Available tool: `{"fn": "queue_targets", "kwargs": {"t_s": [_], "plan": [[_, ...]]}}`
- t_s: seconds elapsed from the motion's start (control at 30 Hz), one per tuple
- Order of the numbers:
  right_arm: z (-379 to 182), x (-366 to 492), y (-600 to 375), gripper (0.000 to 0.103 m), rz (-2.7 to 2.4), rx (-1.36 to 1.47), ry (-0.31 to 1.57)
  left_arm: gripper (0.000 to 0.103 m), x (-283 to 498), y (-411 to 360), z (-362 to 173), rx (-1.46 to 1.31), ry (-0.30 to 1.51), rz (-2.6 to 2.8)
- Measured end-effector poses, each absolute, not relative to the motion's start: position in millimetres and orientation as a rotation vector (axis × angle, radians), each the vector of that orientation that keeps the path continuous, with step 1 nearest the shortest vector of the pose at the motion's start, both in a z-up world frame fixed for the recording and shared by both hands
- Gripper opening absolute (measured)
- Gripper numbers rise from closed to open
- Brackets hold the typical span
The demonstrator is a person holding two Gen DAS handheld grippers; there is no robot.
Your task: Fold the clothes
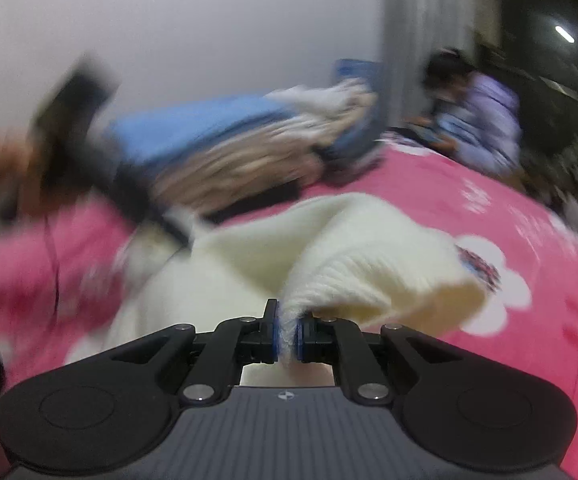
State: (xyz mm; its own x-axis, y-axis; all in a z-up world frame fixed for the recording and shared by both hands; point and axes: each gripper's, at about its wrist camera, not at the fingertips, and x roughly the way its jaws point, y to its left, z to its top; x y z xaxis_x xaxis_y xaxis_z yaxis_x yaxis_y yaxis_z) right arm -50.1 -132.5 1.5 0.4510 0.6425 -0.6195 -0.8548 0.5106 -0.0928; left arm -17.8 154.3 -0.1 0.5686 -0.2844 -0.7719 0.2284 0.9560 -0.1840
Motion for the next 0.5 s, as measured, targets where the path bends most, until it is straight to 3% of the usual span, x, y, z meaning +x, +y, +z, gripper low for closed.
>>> {"fn": "queue_targets", "kwargs": {"t_s": [0.03,0.17,0.23,0.33,0.5], "plan": [[-3.9,-57.5,-125.8,0.010,0.977,-0.473,0.567,0.039,-21.0,158.0,10.0,-0.070,0.881,-0.306],[-26.4,-86.3,-102.6,0.011,1.037,-0.642,0.571,0.056,-13.2,137.4,34.8,-0.032,0.779,-0.419],[-33.7,-96.9,-96.0,0.011,1.048,-0.701,0.558,0.071,-0.4,112.5,35.8,-0.001,0.773,-0.496],[-39.5,-108.0,-91.0,0.012,1.036,-0.764,0.528,0.076,19.1,68.4,25.0,0.080,0.771,-0.618],[-42.3,-118.3,-90.5,0.014,1.016,-0.820,0.499,0.075,41.4,13.5,-8.6,0.279,0.798,-0.677]]}}
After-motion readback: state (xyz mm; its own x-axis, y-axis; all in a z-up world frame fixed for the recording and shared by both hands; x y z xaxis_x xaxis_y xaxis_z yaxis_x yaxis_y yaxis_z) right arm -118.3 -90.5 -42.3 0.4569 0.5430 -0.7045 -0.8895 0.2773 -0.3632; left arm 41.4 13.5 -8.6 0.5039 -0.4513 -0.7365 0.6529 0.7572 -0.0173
